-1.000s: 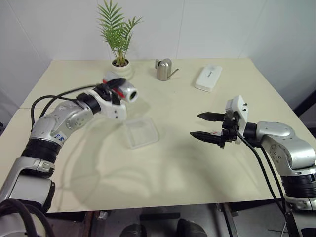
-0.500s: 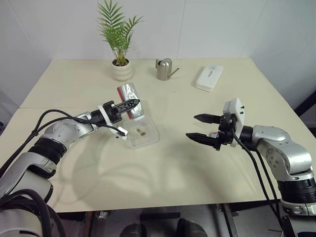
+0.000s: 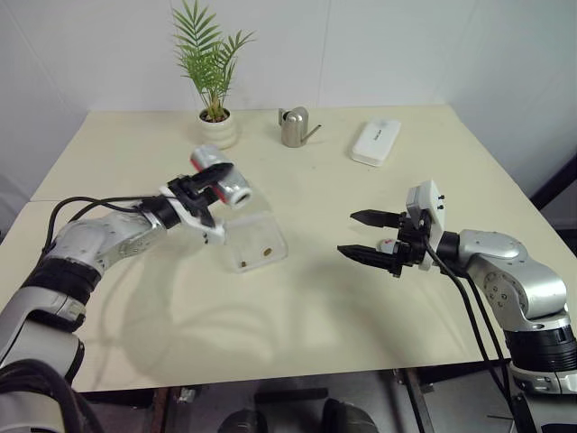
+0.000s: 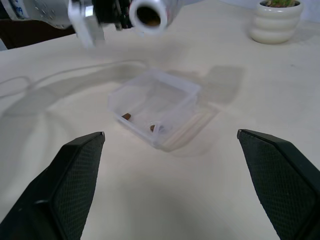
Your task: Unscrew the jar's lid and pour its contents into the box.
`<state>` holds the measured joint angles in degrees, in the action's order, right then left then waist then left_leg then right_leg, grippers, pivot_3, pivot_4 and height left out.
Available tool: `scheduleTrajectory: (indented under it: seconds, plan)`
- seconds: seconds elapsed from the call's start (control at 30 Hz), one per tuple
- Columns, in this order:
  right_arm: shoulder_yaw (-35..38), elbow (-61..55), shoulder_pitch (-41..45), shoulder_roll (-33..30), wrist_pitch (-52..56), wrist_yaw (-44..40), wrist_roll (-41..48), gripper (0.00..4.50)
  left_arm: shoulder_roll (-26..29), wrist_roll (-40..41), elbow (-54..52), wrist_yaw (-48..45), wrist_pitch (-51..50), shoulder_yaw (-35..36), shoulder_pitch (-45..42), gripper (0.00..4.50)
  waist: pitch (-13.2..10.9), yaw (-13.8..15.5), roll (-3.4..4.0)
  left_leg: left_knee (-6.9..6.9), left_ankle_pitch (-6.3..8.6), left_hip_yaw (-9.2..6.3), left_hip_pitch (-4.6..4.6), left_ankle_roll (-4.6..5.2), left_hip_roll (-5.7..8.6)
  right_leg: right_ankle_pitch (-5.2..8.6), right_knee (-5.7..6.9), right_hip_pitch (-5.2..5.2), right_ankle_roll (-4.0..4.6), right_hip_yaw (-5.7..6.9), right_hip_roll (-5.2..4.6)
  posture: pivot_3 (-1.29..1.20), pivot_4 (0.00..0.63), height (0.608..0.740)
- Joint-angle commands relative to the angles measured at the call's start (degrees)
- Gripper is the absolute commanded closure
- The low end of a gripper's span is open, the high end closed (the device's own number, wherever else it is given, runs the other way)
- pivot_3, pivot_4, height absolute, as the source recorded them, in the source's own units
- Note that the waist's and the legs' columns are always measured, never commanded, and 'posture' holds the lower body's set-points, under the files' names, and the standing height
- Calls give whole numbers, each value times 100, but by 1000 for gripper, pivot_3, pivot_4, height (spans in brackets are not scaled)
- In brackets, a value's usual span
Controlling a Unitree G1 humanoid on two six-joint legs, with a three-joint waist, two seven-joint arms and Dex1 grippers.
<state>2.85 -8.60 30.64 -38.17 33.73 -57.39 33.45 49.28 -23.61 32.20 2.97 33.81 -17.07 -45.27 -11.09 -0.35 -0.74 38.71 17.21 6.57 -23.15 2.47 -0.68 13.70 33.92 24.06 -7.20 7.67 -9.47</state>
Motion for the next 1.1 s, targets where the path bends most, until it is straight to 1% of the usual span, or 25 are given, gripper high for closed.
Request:
scheduleTrajectory:
  seconds: [0.03, 0.07, 0.1, 0.13, 0.2, 0.3, 0.37, 0.43, 0.57, 0.7, 0.77, 0.83, 1.03, 1.1]
  plan:
    - [142, -108, 6, -59, -85, -90, 81, 33, -253, 2443, -777, -1664, -1694, 1155, 484, 2572, 0, 1, 0, 10, 0, -2, -2, 0, -1, 0, 4, 0, 0, 1, 2, 0, 150, 740]
    - [145, -88, 26, -30, -77, -82, 91, 33, -372, 2890, -859, -1731, -2282, 1559, 654, 2572, 0, 5, 0, 19, 1, -2, -3, 0, -1, 0, 12, 0, 0, 1, 4, 0, 150, 740]
    - [130, -74, 53, 7, -77, -87, 102, 33, -557, 3590, -973, -1808, -3235, 2058, 826, 2572, 0, 5, -1, 27, 2, -2, -3, 1, -1, -1, 15, -2, 0, -3, 4, 0, 150, 740]
    - [113, -66, 72, 33, -81, -94, 104, 33, -670, 3977, -1069, -1802, -3909, 2410, 955, 2572, 2, 4, -4, 32, 3, -6, -3, 3, -1, -3, 18, -6, 1, -3, 5, 0, 150, 740]
    - [77, -26, 110, 63, -98, -108, 75, 33, -843, 4353, -1294, -1720, -4543, 2907, 1200, 2572, 4, -17, -8, 37, 3, -8, 5, 3, -2, -6, 21, -13, 0, -5, 8, 0, 150, 740]
    - [27, 87, 185, 99, -143, -141, 13, 33, -1093, 4517, -1551, -1408, -4899, 3484, 1579, 2572, 6, -3, -11, 36, 5, -11, 13, 4, 0, -6, 18, -22, 0, -4, 8, 0, 150, 740]
    - [21, 137, 241, 149, -151, -135, 11, 33, -1326, 4546, -1595, -1194, -4638, 3842, 1766, 2572, 11, 26, -18, 36, 7, -12, 12, 3, 0, -7, 17, -22, 1, -4, 8, 0, 150, 740]
    - [102, 121, 314, 276, 6, -34, 182, 33, -1564, 4402, -1587, -911, -4046, 4141, 1930, 2572, 15, 34, -25, 36, 8, -18, 8, 1, 1, -7, 12, -22, 1, -1, 8, 0, 150, 740]
    - [76, 41, 349, 347, 127, -33, 261, 33, -1723, 4227, -1402, -1098, -3800, 4085, 2053, 2572, 20, 48, -34, 35, 12, -21, 5, -4, 1, -7, 6, -23, 2, 5, 7, 0, 150, 740]
    - [25, 93, 370, 386, 45, -61, 199, 33, -1778, 4059, -1077, -1146, -3282, 4127, 2210, 2572, 22, 25, -36, 35, 21, -14, 8, -2, 2, -8, 4, -23, 3, 0, 6, 0, 150, 740]
    - [-14, 86, 370, 394, -25, -110, 163, 33, -1825, 4131, -973, -1235, -3098, 4219, 2287, 2572, 22, 14, -36, 35, 25, -14, 8, -5, -1, -8, 4, -21, 3, 3, 7, 0, 150, 740]
    - [-41, 88, 376, 412, -80, -131, 121, 0, -1845, 4201, -864, -1286, -3040, 4309, 2333, 1835, 22, 5, -37, 33, 28, -6, 8, -5, -4, -7, 3, -17, 3, 0, 8, 0, 150, 740]
    - [-55, 125, 460, 483, -132, -130, 80, 0, -1861, 4214, -765, -1401, -2948, 4435, 2427, 45, 23, 12, -38, 33, 31, -2, 8, -2, -5, -8, 1, -16, 3, 0, 7, 0, 150, 740]
    - [-73, 137, 462, 488, -157, -149, 52, 0, -1873, 4204, -810, -1417, -2952, 4464, 2488, 16, 23, 16, -38, 33, 32, -2, 8, -2, -5, -8, 1, -16, 3, 0, 6, 0, 150, 740]
